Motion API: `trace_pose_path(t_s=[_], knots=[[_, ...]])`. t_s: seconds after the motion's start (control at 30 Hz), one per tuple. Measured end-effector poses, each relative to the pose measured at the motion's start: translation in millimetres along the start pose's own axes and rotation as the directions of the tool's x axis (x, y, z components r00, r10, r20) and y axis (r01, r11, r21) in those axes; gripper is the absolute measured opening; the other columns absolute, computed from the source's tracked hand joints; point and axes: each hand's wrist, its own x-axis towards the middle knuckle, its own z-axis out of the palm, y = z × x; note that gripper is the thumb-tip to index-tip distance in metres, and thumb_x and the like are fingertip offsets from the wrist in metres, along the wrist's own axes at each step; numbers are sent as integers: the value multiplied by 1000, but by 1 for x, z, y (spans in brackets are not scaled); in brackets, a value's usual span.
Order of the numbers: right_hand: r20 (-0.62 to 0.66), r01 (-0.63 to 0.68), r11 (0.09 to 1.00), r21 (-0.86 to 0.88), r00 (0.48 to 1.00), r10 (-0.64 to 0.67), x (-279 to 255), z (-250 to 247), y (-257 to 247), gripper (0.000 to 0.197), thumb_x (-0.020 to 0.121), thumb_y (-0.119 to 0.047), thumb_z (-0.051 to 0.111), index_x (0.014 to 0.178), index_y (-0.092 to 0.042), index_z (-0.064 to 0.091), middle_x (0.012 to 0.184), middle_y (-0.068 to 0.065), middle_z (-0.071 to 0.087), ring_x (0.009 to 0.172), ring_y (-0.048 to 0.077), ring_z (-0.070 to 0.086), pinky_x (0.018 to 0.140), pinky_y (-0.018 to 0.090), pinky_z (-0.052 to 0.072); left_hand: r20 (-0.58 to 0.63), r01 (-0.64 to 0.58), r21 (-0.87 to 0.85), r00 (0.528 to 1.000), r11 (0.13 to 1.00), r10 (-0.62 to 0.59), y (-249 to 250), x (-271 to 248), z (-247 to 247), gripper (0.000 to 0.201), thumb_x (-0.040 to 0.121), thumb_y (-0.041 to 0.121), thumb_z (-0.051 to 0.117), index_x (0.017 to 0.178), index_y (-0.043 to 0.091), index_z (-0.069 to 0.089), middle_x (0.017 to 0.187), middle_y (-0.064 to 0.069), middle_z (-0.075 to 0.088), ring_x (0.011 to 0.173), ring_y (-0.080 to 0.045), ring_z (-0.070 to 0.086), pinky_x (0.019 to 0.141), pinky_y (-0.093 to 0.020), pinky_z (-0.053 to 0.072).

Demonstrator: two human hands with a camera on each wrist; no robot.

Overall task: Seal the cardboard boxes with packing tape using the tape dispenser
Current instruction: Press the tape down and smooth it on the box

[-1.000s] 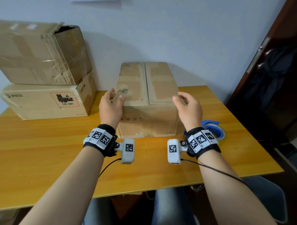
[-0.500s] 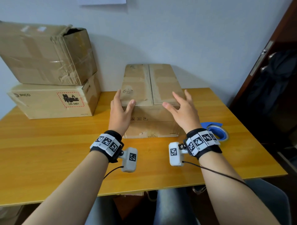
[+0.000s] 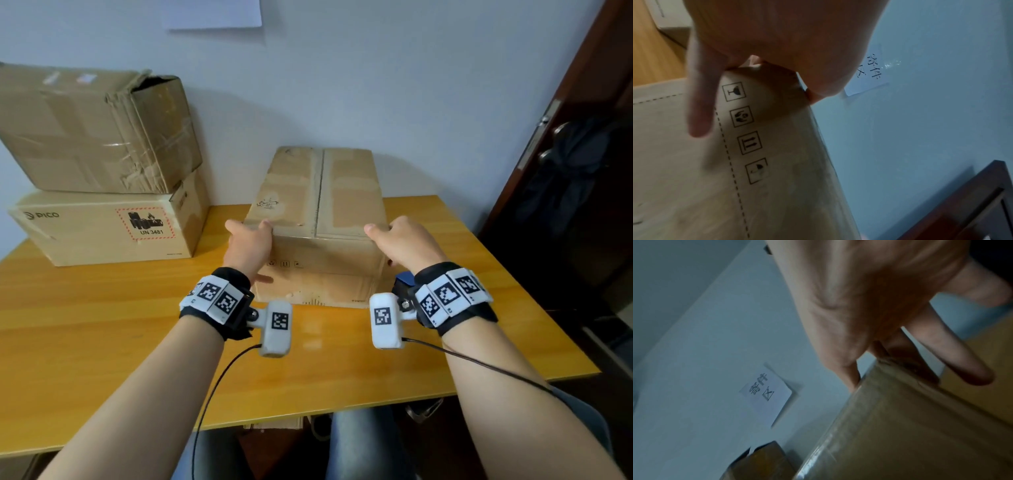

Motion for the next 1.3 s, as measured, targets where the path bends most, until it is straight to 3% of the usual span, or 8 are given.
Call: trace_pose_path(t_s=[0.17,0.27,0.47,0.57,0.73,0.9,1.1,1.3], knots=[[65,9,989,-148,998,1,-24,-5,-19,53,96,-62,44,77,-14,54,76,3,64,74,23,62,66,34,46,-5,49,-148,999,988,-51,10,7,-10,90,89,33,70,154,33,8,143,-8,35,118,-42,50,57,-56,60],[182,64,995,-79,982,-49,-29,-2,-31,52,95,-64,47,77,-16,55,68,0,73,66,20,71,67,31,51,-11,-24,49,1000,999,24,17,2,-2,112,75,41,80,157,29,5,150,-16,25,124,-39,45,77,-52,60],[195,216,975,52,955,-222,-16,-6,-57,40,93,-45,59,81,-10,75,68,-1,75,64,21,73,62,30,55,101,-93,253,992,963,69,31,-18,21,90,88,37,72,156,15,18,125,-13,47,67,-13,48,47,-26,45],[-122,293,956,35,950,-287,11,-17,-44,24,92,-41,65,87,-22,78,95,-6,77,92,17,71,77,29,53,167,-101,247,984,964,61,33,-23,21,86,89,35,73,155,15,22,97,1,50,69,-9,49,48,-27,42],[80,209,978,1,975,-208,39,-12,-26,40,97,-45,58,136,-35,61,153,-6,47,146,24,32,118,45,27,229,-81,264,973,961,19,42,-15,16,85,87,32,76,154,25,24,129,-10,48,88,-24,53,69,-55,58],[163,152,980,-125,978,-131,35,-16,-41,48,98,-43,52,145,-31,52,148,-5,52,120,27,60,100,48,51,261,-109,202,964,973,54,42,1,12,78,84,35,79,150,33,38,126,10,34,88,-22,53,72,-54,61],[43,98,931,-353,995,-89,43,-16,-47,22,93,-32,53,86,-16,66,96,3,68,76,27,69,56,25,44,283,-227,71,938,971,199,32,26,8,71,77,35,84,141,36,53,159,1,20,117,-20,46,60,-49,62],[36,22,941,-337,999,-11,41,-11,-40,37,98,-37,48,119,-11,62,160,9,24,96,32,61,63,31,41,212,-266,-120,935,957,286,28,34,29,71,84,26,80,146,26,47,137,1,47,87,-4,61,78,-42,60]])
